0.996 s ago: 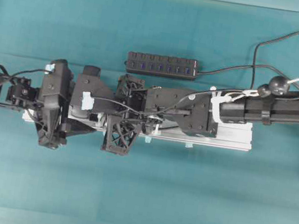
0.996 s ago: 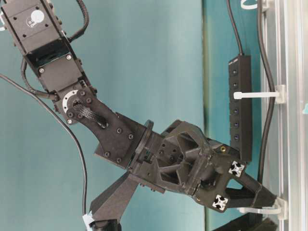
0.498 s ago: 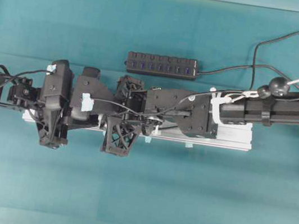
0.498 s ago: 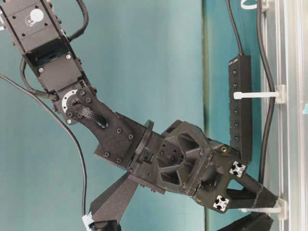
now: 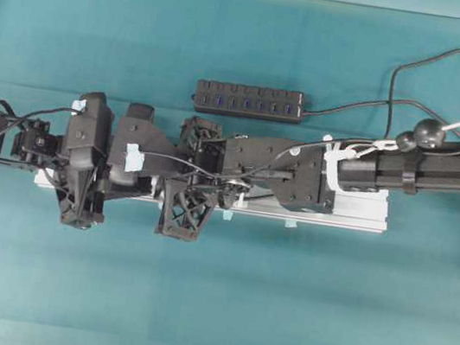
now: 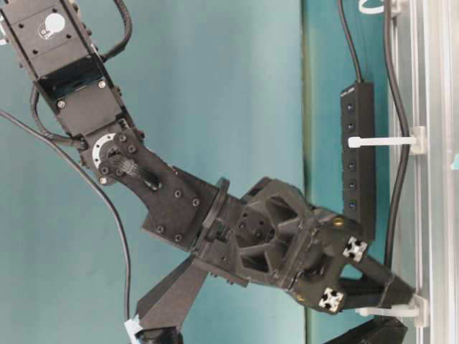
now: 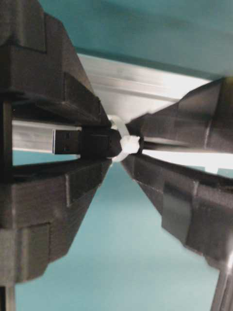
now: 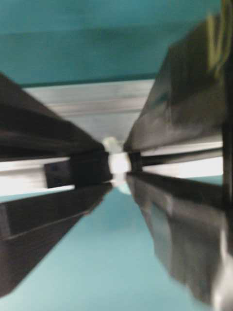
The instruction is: Pass the USB cable through three rings with both arms.
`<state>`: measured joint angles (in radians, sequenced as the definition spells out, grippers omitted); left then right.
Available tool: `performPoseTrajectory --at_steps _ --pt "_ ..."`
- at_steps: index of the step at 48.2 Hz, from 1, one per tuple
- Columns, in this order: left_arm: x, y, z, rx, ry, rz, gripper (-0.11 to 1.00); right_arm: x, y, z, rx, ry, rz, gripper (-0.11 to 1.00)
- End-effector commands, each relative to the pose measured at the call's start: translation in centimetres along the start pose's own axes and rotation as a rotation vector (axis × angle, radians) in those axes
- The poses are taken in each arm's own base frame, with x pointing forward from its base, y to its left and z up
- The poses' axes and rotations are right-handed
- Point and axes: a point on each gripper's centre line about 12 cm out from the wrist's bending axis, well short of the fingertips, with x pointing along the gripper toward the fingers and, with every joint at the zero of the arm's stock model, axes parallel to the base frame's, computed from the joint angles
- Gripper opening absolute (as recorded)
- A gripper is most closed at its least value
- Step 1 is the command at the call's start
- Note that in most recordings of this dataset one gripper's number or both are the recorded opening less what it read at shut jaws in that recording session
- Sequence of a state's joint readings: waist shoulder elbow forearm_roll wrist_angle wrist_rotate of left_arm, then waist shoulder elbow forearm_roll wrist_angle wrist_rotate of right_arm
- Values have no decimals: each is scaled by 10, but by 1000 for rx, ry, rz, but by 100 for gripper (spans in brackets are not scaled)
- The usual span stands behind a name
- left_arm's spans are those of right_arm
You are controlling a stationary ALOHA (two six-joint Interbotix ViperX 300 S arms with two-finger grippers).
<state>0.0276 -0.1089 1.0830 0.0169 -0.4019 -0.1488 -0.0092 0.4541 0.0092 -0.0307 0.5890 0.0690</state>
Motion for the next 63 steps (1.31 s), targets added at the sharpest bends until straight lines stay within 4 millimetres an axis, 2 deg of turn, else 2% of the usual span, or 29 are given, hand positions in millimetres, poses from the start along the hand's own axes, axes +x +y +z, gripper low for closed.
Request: performPoseTrajectory --at_steps 1,5,14,17,38,51,63 --pt "-2 -1 5 5 -15 -4 23 -10 3 6 -15 -21 6 11" --pt "-4 -2 2 5 4 -4 23 -12 3 6 -16 -24 6 29" --pt "-10 -1 -2 6 32 0 23 -21 2 8 -11 -41 5 84" --pt "-13 -1 -1 6 23 -1 23 -25 1 8 -8 -46 3 94" --pt "-33 -3 9 13 37 1 23 -50 -24 -7 30 -42 -25 92" --pt "-47 -3 8 11 49 4 23 -76 -39 -28 57 -48 -42 92" --pt "-60 -4 20 10 26 2 23 -94 -46 -54 79 -74 -51 92"
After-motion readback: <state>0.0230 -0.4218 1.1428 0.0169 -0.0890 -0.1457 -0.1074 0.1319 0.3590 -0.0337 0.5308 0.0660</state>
